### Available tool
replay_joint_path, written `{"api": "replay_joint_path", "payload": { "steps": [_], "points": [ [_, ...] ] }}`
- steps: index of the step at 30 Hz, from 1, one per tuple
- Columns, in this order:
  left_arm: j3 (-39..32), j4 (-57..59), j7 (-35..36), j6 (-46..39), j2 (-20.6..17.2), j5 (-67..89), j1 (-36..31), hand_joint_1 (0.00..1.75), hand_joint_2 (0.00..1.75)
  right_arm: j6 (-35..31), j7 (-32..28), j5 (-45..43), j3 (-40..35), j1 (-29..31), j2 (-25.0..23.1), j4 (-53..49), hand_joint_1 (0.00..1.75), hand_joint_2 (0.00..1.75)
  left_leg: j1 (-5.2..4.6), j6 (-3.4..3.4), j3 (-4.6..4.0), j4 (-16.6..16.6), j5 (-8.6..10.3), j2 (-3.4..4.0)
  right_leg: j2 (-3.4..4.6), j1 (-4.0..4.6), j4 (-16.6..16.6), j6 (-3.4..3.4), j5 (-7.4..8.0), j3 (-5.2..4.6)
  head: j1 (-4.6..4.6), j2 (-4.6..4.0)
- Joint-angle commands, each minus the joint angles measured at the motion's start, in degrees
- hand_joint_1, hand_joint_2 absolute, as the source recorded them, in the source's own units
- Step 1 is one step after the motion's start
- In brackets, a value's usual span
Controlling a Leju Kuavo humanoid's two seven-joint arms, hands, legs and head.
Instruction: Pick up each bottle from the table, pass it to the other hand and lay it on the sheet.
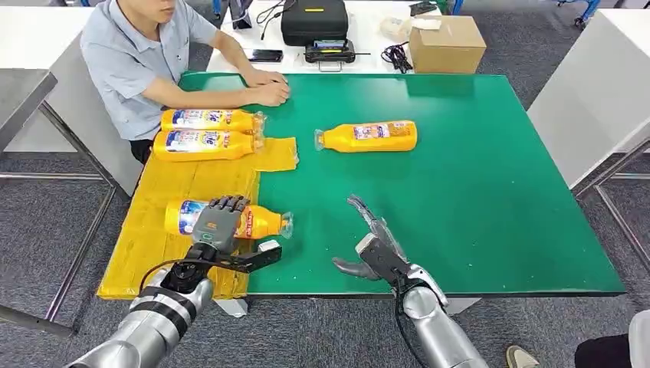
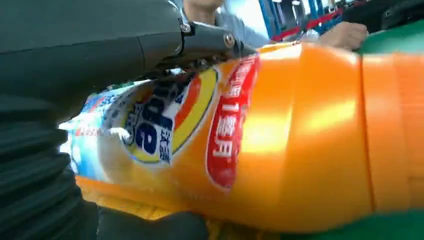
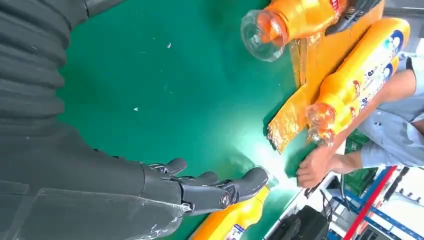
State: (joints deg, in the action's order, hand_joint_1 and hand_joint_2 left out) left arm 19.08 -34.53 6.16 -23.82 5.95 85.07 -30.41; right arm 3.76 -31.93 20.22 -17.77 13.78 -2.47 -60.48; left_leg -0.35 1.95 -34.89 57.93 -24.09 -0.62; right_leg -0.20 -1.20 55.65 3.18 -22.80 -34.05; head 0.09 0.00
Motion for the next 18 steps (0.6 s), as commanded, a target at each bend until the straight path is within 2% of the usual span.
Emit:
{"api": "replay_joint_path", "payload": {
  "steps": [1, 5, 10, 14, 18],
  "points": [
    [3.4, 6.8, 0.8, 1.6, -0.1, -0.6, -1.9, 0.0, 1.75, 0.3, 0.3, -0.1, -0.6, 2.7, 0.0, 2.7, 0.0, 1.75, 0.06, -0.12, 0.23, 0.0, -0.08, 0.18, 0.15, 0.07, 0.0, -0.16, -0.02, 0.2, 0.0, 0.0],
    [2.6, 3.3, 0.8, -5.6, 1.0, -1.7, -1.4, 0.0, 1.75, 0.2, 0.3, -0.1, -0.5, 2.4, 0.1, 2.9, 0.0, 1.75, 0.08, -0.13, 0.3, 0.0, -0.07, 0.16, 0.12, 0.09, -0.1, -0.16, 0.0, 0.28, 0.0, 0.0],
    [4.0, 3.2, 0.9, -2.0, 1.0, -2.3, -2.4, 0.0, 1.75, 0.1, 0.3, 0.1, -0.9, 2.8, -0.1, 3.4, 0.0, 1.75, 0.08, -0.1, 0.17, 0.0, -0.07, 0.06, 0.03, 0.09, 0.0, -0.13, -0.05, 0.16, 0.0, 0.0],
    [5.4, 2.6, 1.8, -5.5, 0.5, -1.2, -1.1, 0.0, 1.75, -0.1, 0.3, 0.2, -0.8, 2.5, 0.2, 3.1, 0.0, 1.75, 0.04, -0.09, 0.21, 0.0, -0.08, 0.12, 0.09, 0.05, 0.0, -0.11, -0.05, 0.19, 0.0, 0.0],
    [7.2, -9.7, -0.2, -13.1, 0.1, -1.1, 5.2, 0.0, 1.75, -1.6, -0.1, 0.2, 0.3, 0.1, 0.7, 1.4, 0.0, 1.75, 0.09, -0.14, 0.22, 0.0, -0.14, 0.14, 0.11, 0.1, 0.0, -0.16, -0.08, 0.21, -0.02, 0.0]
  ]
}}
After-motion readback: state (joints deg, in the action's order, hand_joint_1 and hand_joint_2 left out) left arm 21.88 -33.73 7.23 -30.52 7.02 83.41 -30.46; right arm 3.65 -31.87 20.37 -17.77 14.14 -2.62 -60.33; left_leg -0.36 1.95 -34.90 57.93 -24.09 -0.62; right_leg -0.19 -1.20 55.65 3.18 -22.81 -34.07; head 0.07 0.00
